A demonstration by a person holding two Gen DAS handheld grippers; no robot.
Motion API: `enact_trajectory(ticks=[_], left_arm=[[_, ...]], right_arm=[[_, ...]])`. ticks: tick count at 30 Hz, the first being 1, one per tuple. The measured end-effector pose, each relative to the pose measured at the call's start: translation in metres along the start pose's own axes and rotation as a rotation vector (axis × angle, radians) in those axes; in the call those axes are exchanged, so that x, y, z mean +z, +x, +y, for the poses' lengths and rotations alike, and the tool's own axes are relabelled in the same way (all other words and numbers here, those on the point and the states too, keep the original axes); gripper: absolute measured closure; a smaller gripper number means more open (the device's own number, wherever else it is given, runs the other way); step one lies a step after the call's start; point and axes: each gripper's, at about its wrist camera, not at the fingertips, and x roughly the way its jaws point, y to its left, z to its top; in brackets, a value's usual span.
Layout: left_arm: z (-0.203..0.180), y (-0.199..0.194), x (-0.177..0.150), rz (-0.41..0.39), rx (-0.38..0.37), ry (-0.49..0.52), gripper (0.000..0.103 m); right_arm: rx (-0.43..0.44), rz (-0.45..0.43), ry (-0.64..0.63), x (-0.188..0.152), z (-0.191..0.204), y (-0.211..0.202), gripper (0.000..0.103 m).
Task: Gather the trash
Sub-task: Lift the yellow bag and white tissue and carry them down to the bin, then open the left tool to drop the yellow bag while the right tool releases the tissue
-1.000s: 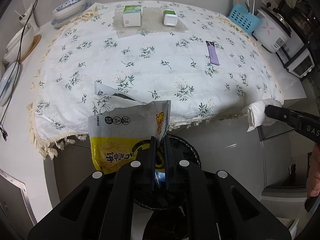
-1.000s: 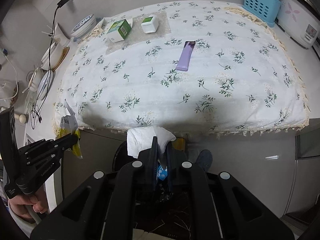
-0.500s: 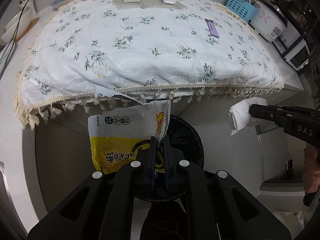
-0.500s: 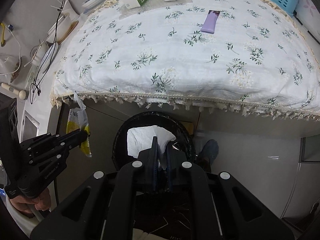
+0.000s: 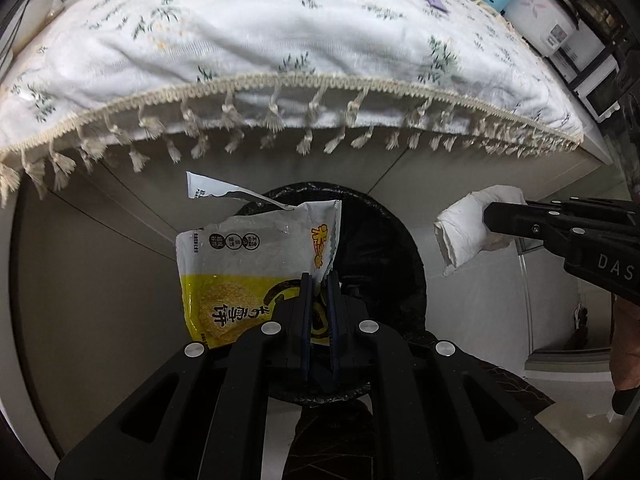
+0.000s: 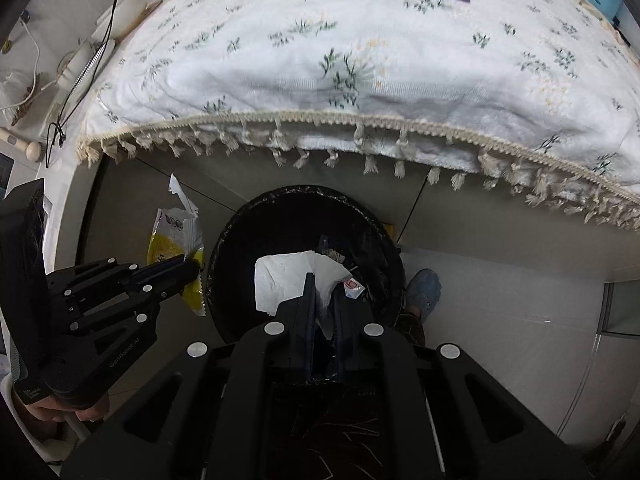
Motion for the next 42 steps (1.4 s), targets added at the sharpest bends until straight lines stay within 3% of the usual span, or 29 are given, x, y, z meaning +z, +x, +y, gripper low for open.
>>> enact_trajectory(ticks=[10, 17, 21, 26, 31, 33, 37, 42], left_arm=[[-0.005, 0.048, -0.001, 0.055, 0.013, -0.006, 0.097], [-0.015, 0.080, 0.000, 0.089, -0.012, 0.011, 0.096], [-0.022, 0.081, 0.001, 0.068, -0.046, 0.034, 0.093], [-0.016, 0.069, 0.005, 0.038, -0.030, 0.010, 0.060], [0.002, 0.052, 0.006, 0.002, 0.005, -0.057, 0.035], [0.011, 0.044, 0.005, -0.015, 0.009, -0.080, 0.031], [0.027, 0.027, 0.002, -0.056, 0.038, -0.133, 0.011], [0.046, 0.012, -0.001, -0.069, 0.067, -0.170, 0.006]], right_arm=[[-0.027, 0.050, 0.032, -0.013, -0.017, 0.028, 0.096], [-0.051, 0.073, 0.049, -0.023, -0.027, 0.031, 0.096], [-0.061, 0.074, 0.048, -0.025, -0.027, 0.030, 0.096], [-0.050, 0.061, 0.052, -0.024, -0.021, 0.031, 0.096], [-0.052, 0.056, 0.042, -0.015, -0.008, 0.038, 0.096], [-0.053, 0.055, 0.036, -0.012, -0.002, 0.043, 0.095], [-0.055, 0.063, 0.015, -0.008, 0.011, 0.055, 0.095], [-0.053, 0.078, -0.008, -0.001, 0.026, 0.073, 0.094]])
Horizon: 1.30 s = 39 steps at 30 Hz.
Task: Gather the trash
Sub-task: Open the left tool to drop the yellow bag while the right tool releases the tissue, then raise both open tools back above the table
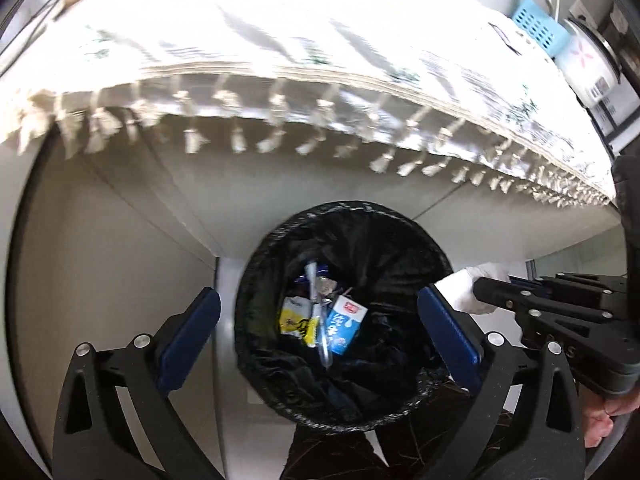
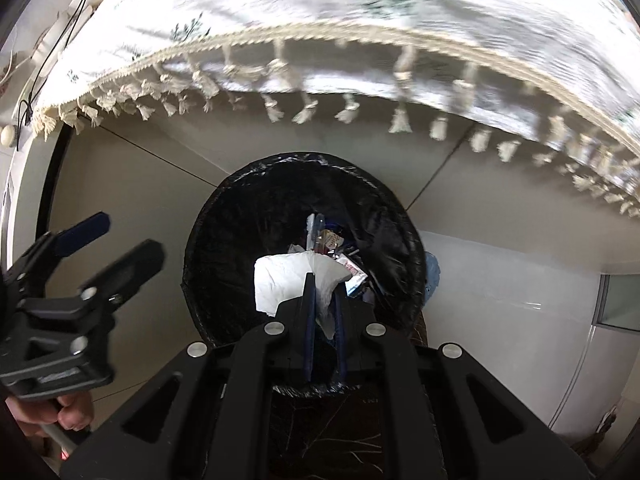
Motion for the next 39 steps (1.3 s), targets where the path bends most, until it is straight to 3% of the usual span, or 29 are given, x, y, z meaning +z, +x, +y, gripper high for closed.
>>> enact_trajectory(ticks=[9, 13, 28, 35, 39], left_arm=[[0.027, -0.006, -0.005, 0.017, 0.049, -0.038, 0.006], [0.031, -0.005, -0.005, 0.023, 0.048, -0.037, 0.006], [0.030, -0.005, 0.000, 0.019, 0.041, -0.026, 0.006], [0.026, -0.013, 0.006, 0.000, 0.046, -0.023, 0.006], [0.023, -0.019, 0.010, -0.009, 0.045, -0.012, 0.006]], right_arm=[[-0.012, 0.029, -0.031, 0.006, 0.013, 0.023, 0.093], [-0.019, 0.036, -0.038, 0.006, 0.016, 0.028, 0.088], [-0.050, 0.000, -0.051, 0.008, 0.013, 0.021, 0.049], [-0.068, -0.065, -0.058, 0.011, 0.009, -0.010, 0.022], [-0.106, -0.112, -0.095, 0.011, 0.010, -0.032, 0.014]])
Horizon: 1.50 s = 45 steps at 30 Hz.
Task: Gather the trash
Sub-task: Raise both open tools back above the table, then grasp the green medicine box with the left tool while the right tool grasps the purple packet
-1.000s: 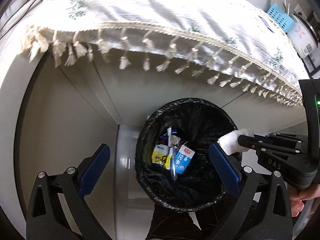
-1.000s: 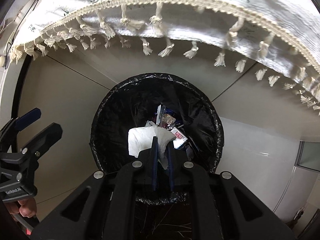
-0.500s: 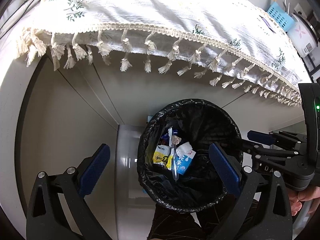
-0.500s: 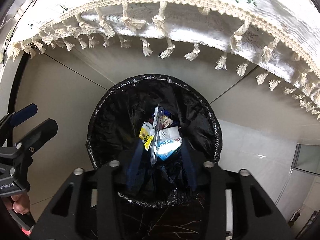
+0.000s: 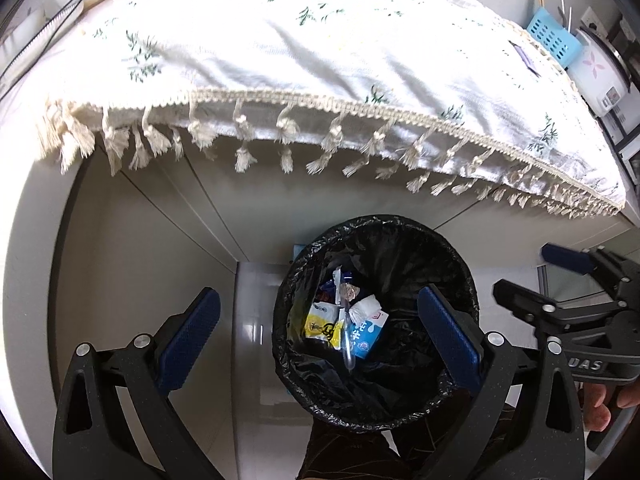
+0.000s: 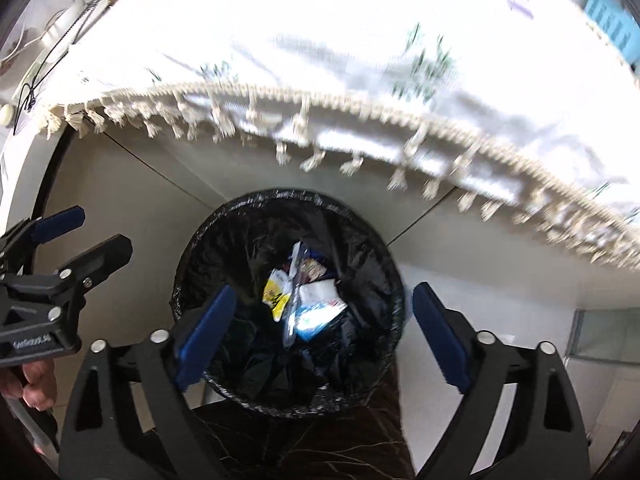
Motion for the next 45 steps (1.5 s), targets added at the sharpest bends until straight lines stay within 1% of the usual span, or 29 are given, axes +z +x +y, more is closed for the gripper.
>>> enact_trajectory(ticks=[2, 9, 15, 26, 30, 36, 45], left_arm=[[-0.002, -0.005, 0.003, -0.010, 0.001, 0.006, 0.006], [-0.011, -0.023, 0.015, -0.039, 0.004, 0.030, 0.006], [-0.022, -0.045, 0.030, -0.075, 0.010, 0.056, 0.006], [-0.050, -0.082, 0.069, -0.119, -0.013, 0.068, 0.006], [-0.057, -0.086, 0.086, -0.130, -0.012, 0.069, 0.006], [-0.065, -0.089, 0.117, -0.138, -0.001, 0.068, 0.006], [-0.069, -0.082, 0.177, -0.150, 0.014, 0.032, 0.006]], right_arm=[[-0.007, -0.018, -0.005, 0.002, -0.002, -0.010, 0.010], [-0.022, -0.091, -0.002, 0.009, -0.013, -0.048, 0.009], [-0.032, -0.149, 0.031, 0.017, -0.025, -0.081, 0.009], [-0.077, -0.234, 0.099, 0.035, -0.064, -0.126, 0.009], [-0.091, -0.259, 0.121, 0.049, -0.083, -0.138, 0.009], [-0.096, -0.280, 0.144, 0.081, -0.109, -0.149, 0.009], [-0.107, -0.302, 0.137, 0.136, -0.141, -0.155, 0.009]])
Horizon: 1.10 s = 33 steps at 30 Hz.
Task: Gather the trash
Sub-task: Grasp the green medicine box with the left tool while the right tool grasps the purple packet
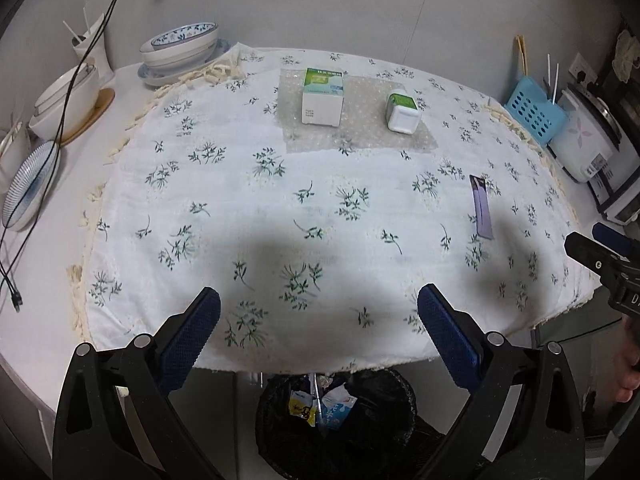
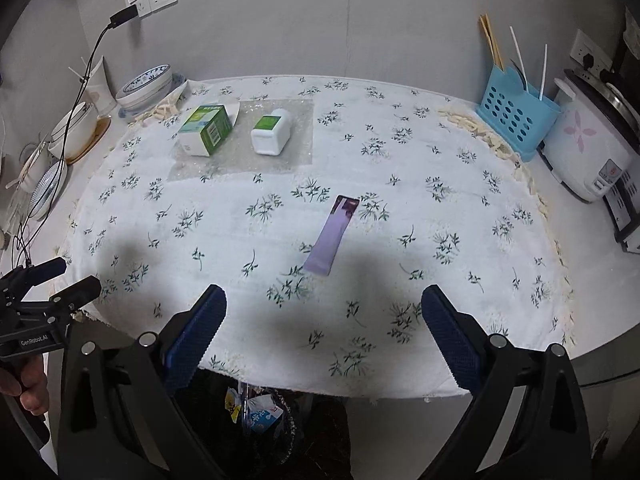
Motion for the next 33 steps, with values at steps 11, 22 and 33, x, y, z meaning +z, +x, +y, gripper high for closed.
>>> enact_trajectory(ticks=[11, 22, 33], left_arm=[[-0.009, 0.058, 0.070, 0.023, 0.016, -0.057, 0.006], [-0.011, 0.120, 0.153, 0.029, 0.050, -0.059, 0.007], [-0.013, 0.166, 0.189, 0.067, 0.055, -0.071, 0.012]], right_arm=[[0.007, 0.053, 0.067, 0.046, -0.043, 0.056, 0.009], [0.026, 0.205, 0.095, 0.059, -0.049, 0.123, 0.021], [0.041, 0.339, 0.116, 0.061, -0.034, 0.153, 0.050]])
